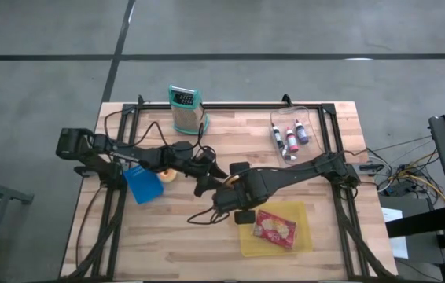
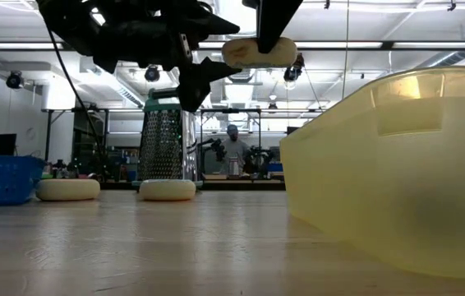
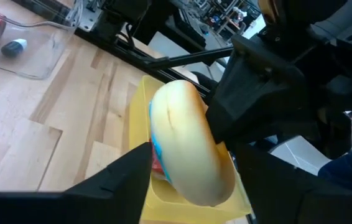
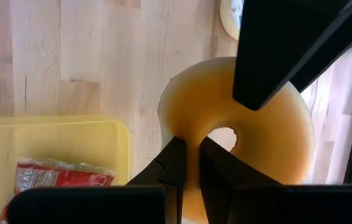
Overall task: Pick & Place Food Item
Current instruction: Put the top orange donut into the blue bin
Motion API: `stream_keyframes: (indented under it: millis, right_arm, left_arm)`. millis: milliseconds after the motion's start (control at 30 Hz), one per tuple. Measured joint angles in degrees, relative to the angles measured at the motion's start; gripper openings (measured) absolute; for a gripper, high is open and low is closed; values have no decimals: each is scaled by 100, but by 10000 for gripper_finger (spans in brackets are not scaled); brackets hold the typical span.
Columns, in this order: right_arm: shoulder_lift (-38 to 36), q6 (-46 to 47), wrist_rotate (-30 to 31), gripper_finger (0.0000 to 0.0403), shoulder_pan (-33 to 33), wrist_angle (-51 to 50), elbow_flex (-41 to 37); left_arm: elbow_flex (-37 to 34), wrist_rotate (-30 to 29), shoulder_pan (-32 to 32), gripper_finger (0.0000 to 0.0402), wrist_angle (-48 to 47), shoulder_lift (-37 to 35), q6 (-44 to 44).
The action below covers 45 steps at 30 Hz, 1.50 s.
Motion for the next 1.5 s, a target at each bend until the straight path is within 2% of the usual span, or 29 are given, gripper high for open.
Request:
stream_keyframes:
  millis: [300, 700, 1500]
  right_arm:
    - [0, 0, 0, 29, 2, 2, -2]
    - [-2, 20, 0, 29, 2, 7, -2]
    - [-2, 18, -5, 29, -11, 187, -4]
  left_arm:
    - [5, -2, 1, 152, -3, -4, -7]
    - [5, 1, 4, 86, -4, -4, -2]
    - [5, -43, 4, 79, -6, -4, 50]
